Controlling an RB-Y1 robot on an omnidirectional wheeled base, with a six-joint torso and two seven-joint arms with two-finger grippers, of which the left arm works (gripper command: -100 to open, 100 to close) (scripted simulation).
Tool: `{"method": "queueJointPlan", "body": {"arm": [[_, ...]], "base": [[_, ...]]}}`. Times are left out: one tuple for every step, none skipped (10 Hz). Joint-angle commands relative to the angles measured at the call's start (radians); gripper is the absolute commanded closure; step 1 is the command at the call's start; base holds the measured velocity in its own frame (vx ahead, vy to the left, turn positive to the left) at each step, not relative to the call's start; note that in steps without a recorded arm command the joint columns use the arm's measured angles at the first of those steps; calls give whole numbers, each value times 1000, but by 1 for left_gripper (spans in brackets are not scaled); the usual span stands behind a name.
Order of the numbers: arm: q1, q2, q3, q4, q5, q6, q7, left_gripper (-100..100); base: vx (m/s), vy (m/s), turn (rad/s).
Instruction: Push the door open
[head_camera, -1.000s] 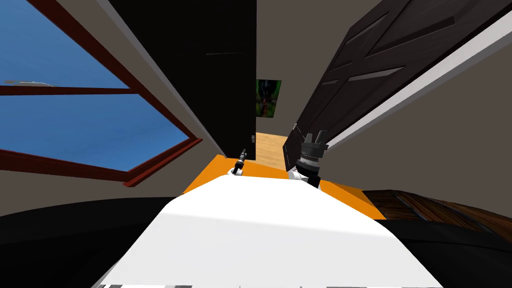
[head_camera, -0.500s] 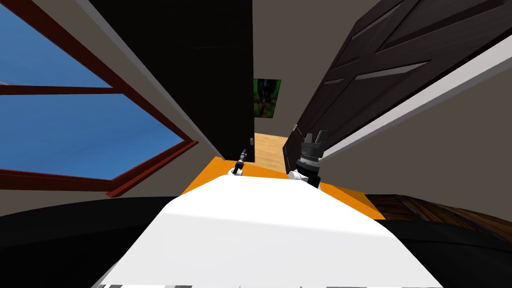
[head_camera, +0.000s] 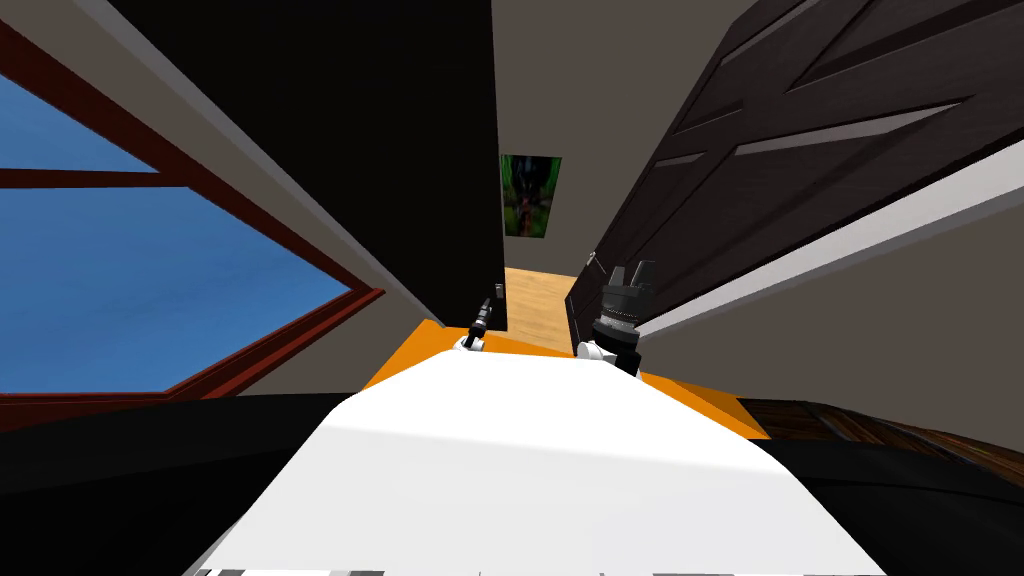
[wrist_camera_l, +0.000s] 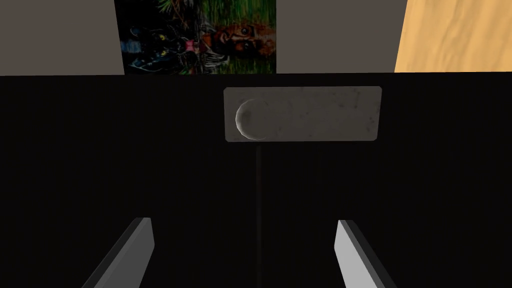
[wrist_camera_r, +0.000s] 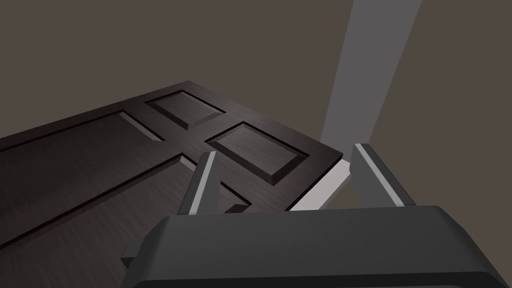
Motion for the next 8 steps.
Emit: {"method": "queueJointPlan", "body": {"arm": [[-2,1,4,6,2,-2,-2,-100],[-2,0,6,8,3,-3,-4,-100],[-3,-2,8,9,4,-4,-5,-100],[-3,-5,10,11,5,-4,-6,-100],[-3,-8,12,13,6,-5,-7,-100],[-4,-11,14,14,7,-6,-8,-100],[-4,-17,16,16,8,-6,-10,-100],[-4,-22,17,17,9,-7,-11,-100]], "base": [[175,-32,-25],[185,-38,-29],[209,-25,-26],[205,-34,-30],[189,-20,-24],[185,-23,-23],[195,-26,-25],[179,-11,-21]]}}
